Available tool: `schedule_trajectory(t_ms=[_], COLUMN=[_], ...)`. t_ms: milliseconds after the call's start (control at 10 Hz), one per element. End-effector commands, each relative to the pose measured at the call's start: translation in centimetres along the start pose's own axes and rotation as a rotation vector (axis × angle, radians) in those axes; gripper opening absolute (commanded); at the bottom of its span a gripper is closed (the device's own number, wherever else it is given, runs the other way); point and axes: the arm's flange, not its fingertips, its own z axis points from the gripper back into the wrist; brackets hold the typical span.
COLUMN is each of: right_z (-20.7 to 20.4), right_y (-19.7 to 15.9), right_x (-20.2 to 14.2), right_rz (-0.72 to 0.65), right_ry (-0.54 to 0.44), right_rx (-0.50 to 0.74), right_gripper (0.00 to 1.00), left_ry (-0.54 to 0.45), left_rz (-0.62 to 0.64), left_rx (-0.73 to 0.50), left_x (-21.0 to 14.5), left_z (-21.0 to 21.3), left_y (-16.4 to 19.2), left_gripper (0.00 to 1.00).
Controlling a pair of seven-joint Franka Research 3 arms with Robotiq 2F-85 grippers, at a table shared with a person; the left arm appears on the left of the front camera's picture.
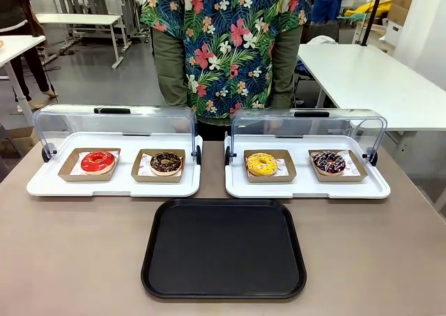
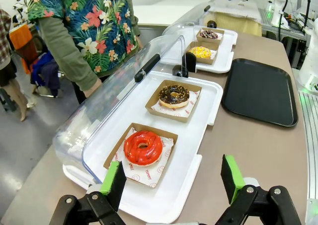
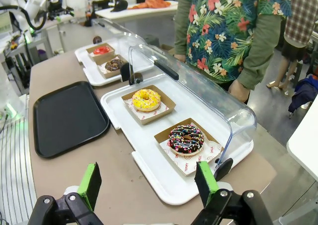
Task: Move the second donut from the left to the tray.
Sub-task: Pick up the Paper togo box containing the Donut indicated by the person and place it on the Handle tray.
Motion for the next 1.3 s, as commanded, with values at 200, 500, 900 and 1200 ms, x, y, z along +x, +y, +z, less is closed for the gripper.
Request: schedule_trajectory(t_ms=[200, 500, 900, 1200], right_z=[0.02, 0.02, 0.02, 0.02], right_y=[-0.12, -0.12, -0.12, -0.12], right_x=[0.14, 0.14, 0.14, 0.14], right_rz=[0.016, 0.016, 0.016, 0.016], right_ry=[-0.02, -0.02, -0.02, -0.02], right_rx=[0.0, 0.0, 0.0, 0.0], right_gripper=[1.0, 1.0, 1.0, 1.0], left_ry=[0.0, 0.0, 0.0, 0.0], left_rz=[-0.005, -0.005, -0.005, -0.005], left_rx=[-0.002, -0.002, -0.002, -0.002], left_x=[0.15, 0.15, 0.15, 0.15], left_z=[0.09, 0.09, 0.09, 0.09], left_y=[0.02, 0.02, 0.02, 0.02], left_gripper=[1.0, 1.0, 1.0, 1.0])
